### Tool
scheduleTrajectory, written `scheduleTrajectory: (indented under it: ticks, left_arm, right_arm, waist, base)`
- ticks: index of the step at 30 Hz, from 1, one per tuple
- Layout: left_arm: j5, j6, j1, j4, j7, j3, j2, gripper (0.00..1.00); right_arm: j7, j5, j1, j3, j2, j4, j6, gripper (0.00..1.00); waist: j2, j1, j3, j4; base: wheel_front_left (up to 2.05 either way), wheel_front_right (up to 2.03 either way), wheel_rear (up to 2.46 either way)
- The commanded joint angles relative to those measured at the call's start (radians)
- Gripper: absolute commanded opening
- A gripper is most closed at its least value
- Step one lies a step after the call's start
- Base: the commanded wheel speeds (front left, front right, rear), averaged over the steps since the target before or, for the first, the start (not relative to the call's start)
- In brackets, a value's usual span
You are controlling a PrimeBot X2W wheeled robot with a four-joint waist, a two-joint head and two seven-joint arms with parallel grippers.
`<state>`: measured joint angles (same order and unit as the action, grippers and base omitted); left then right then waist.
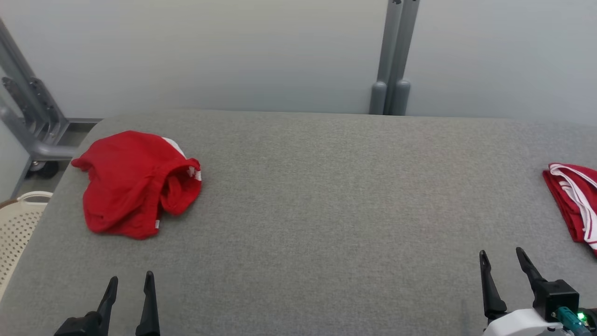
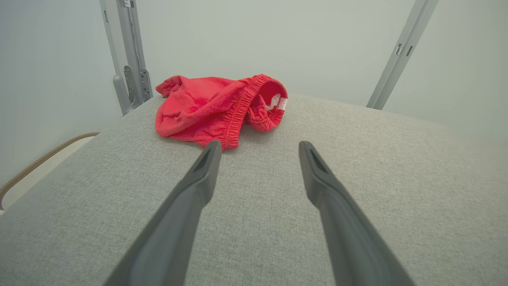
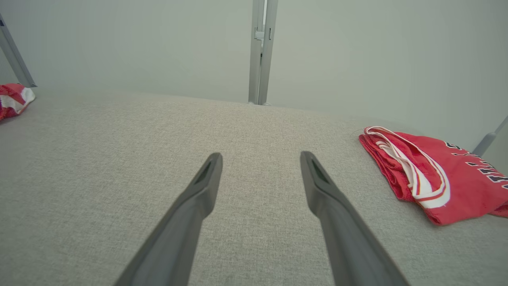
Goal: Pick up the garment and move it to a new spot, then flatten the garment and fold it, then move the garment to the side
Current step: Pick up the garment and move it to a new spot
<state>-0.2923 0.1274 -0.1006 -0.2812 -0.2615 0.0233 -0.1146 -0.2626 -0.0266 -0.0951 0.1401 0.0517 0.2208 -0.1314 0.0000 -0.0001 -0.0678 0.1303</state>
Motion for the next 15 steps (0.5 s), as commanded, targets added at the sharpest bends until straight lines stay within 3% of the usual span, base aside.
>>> scheduleTrajectory:
  ticks: [1,11,15]
  left_arm:
    - [0.007,0.003,0.005,0.000,-0.005,0.000,-0.002,1.00]
    - [0.012,0.004,-0.040,0.010,-0.004,0.021,-0.017,1.00]
    - [0.002,-0.002,-0.059,0.051,-0.004,0.053,-0.002,1.00]
  right_arm:
    - [-0.003,0.005,0.006,0.001,0.002,-0.001,0.001,1.00]
    - [-0.003,0.021,0.047,-0.088,0.000,0.044,0.001,1.00]
    - [-0.003,0.025,0.095,-0.136,0.001,0.062,0.001,1.00]
  waist:
    - [0.0000,0.0001,-0.016,0.072]
    - [0.0000,0.0001,-0.034,0.308]
    - [0.0000,0.0001,-0.008,0.337]
  base:
    - [0.00,0.00,0.00]
    - [0.00,0.00,0.00]
    - [0.00,0.00,0.00]
